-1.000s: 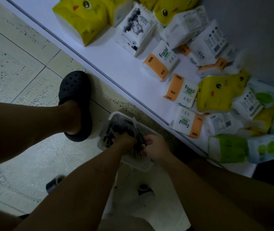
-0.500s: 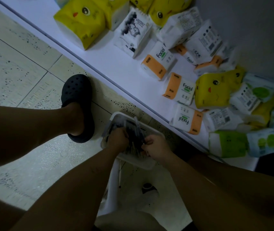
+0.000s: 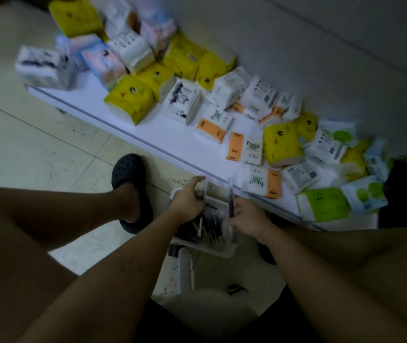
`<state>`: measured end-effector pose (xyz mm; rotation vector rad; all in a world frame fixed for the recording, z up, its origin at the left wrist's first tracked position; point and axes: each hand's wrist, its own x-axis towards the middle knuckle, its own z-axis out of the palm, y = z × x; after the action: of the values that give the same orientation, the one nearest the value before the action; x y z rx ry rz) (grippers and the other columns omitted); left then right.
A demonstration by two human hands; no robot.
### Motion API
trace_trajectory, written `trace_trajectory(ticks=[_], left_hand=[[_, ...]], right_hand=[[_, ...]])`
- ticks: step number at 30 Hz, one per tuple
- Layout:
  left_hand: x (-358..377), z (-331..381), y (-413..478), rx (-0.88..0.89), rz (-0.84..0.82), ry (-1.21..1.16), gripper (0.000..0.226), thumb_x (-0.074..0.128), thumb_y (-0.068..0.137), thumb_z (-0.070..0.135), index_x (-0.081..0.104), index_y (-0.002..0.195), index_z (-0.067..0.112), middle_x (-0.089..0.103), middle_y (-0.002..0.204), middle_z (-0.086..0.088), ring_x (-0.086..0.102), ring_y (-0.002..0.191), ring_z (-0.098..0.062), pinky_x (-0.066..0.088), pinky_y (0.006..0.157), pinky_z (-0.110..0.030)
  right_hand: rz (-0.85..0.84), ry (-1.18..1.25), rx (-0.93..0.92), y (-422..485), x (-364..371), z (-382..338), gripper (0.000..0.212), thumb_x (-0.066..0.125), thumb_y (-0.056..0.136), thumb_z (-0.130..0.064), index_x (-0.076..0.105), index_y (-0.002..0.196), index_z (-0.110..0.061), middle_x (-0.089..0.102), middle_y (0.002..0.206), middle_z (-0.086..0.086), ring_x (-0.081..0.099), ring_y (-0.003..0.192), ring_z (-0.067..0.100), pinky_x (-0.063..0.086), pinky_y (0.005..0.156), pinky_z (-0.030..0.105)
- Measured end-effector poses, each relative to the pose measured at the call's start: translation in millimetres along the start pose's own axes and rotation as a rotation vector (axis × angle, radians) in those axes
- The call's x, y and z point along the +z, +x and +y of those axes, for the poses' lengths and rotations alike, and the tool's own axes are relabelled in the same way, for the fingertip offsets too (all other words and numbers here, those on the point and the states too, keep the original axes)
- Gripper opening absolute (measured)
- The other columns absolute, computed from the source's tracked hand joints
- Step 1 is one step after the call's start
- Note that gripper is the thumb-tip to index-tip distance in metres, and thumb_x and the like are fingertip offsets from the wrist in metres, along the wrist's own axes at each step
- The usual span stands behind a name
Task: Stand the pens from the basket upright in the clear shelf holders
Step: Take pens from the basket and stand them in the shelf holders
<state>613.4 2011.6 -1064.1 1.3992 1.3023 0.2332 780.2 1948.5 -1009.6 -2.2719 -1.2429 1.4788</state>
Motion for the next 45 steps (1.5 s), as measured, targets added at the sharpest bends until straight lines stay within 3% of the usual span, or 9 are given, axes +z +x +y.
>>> trace_trajectory(ticks=[4, 7, 10, 12, 17, 21, 29, 39, 45], left_hand=[[-13, 40, -30, 0.118, 0.091, -0.128, 0.043, 0.059, 0.094, 0.015, 0.046, 0.131, 0.032, 0.065, 0.083, -0.015, 0.065, 0.074, -0.037, 0.057, 0.066, -0.052], [-23, 75, -52, 0.227, 0.13, -0.203, 0.038, 0.06, 0.093, 0.011, 0.05, 0.127, 0.027, 0.062, 0.084, -0.016, 0.064, 0.076, -0.045, 0.055, 0.067, -0.058], [-34, 108, -68, 0.319, 0.152, -0.211, 0.037, 0.061, 0.092, 0.009, 0.052, 0.124, 0.025, 0.063, 0.081, -0.008, 0.069, 0.076, -0.03, 0.057, 0.072, -0.053], [-41, 131, -78, 0.383, 0.172, -0.204, 0.036, 0.061, 0.091, 0.006, 0.055, 0.12, 0.026, 0.064, 0.079, -0.007, 0.071, 0.076, -0.021, 0.058, 0.071, -0.047], [-56, 185, -99, 0.508, 0.192, -0.248, 0.042, 0.059, 0.087, 0.001, 0.058, 0.117, 0.029, 0.059, 0.093, -0.01, 0.072, 0.074, -0.019, 0.058, 0.065, -0.033], [-65, 225, -119, 0.64, 0.181, -0.252, 0.042, 0.06, 0.088, 0.0, 0.059, 0.118, 0.029, 0.061, 0.095, -0.012, 0.072, 0.077, -0.022, 0.059, 0.07, -0.041], [-80, 313, -164, 0.912, 0.145, -0.251, 0.026, 0.064, 0.09, 0.006, 0.064, 0.106, 0.026, 0.062, 0.075, 0.007, 0.068, 0.072, -0.013, 0.051, 0.059, -0.023], [-99, 432, -216, 1.221, 0.187, -0.058, 0.035, 0.061, 0.092, 0.012, 0.056, 0.122, 0.029, 0.065, 0.091, 0.002, 0.071, 0.082, -0.015, 0.059, 0.071, -0.032], [-111, 501, -223, 1.301, 0.168, 0.035, 0.027, 0.062, 0.091, 0.009, 0.063, 0.112, 0.025, 0.066, 0.097, 0.0, 0.071, 0.082, -0.014, 0.059, 0.072, -0.029]], right_hand=[[0.088, 0.169, -0.076, -14, -7, -18, 0.007, 0.064, 0.088, -0.011, 0.062, 0.081, -0.012, 0.068, 0.081, 0.01, 0.07, 0.072, 0.025, 0.061, 0.069, 0.043], [0.185, 0.142, -0.237, -30, -13, -36, 0.028, 0.062, 0.093, -0.024, 0.059, 0.073, -0.004, 0.057, 0.065, 0.013, 0.065, 0.067, 0.031, 0.058, 0.066, 0.044], [0.286, 0.125, -0.378, -49, -29, -53, 0.026, 0.064, 0.092, -0.023, 0.063, 0.076, -0.002, 0.052, 0.061, 0.004, 0.055, 0.065, 0.027, 0.044, 0.063, 0.036], [0.309, 0.144, -0.429, -63, -44, -64, 0.01, 0.066, 0.091, -0.018, 0.065, 0.094, -0.008, 0.06, 0.076, 0.001, 0.061, 0.075, 0.025, 0.051, 0.064, 0.033], [0.362, 0.356, -0.571, -104, -80, -86, 0.08, 0.065, 0.089, 0.0, 0.021, 0.151, -0.026, 0.06, 0.102, 0.006, 0.068, 0.08, 0.03, 0.056, 0.073, 0.052], [0.406, 0.334, -0.743, -139, -109, -93, 0.104, 0.069, 0.085, 0.0, 0.009, 0.134, -0.069, 0.056, 0.1, 0.0, 0.068, 0.062, 0.023, 0.059, 0.061, 0.044], [0.657, 0.396, -1.022, -201, -168, -124, 0.037, 0.066, 0.09, -0.015, 0.062, 0.096, -0.051, 0.06, 0.079, -0.011, 0.071, 0.068, 0.022, 0.059, 0.059, 0.043], [0.891, 0.407, -1.287, -282, -258, -173, 0.027, 0.072, 0.084, -0.012, 0.069, 0.093, -0.038, 0.066, 0.077, -0.005, 0.066, 0.072, 0.012, 0.056, 0.055, 0.023], [0.868, 0.393, -1.345, -315, -325, -201, 0.026, 0.069, 0.084, -0.002, 0.067, 0.1, -0.023, 0.07, 0.084, 0.007, 0.071, 0.073, 0.02, 0.06, 0.059, 0.03]])
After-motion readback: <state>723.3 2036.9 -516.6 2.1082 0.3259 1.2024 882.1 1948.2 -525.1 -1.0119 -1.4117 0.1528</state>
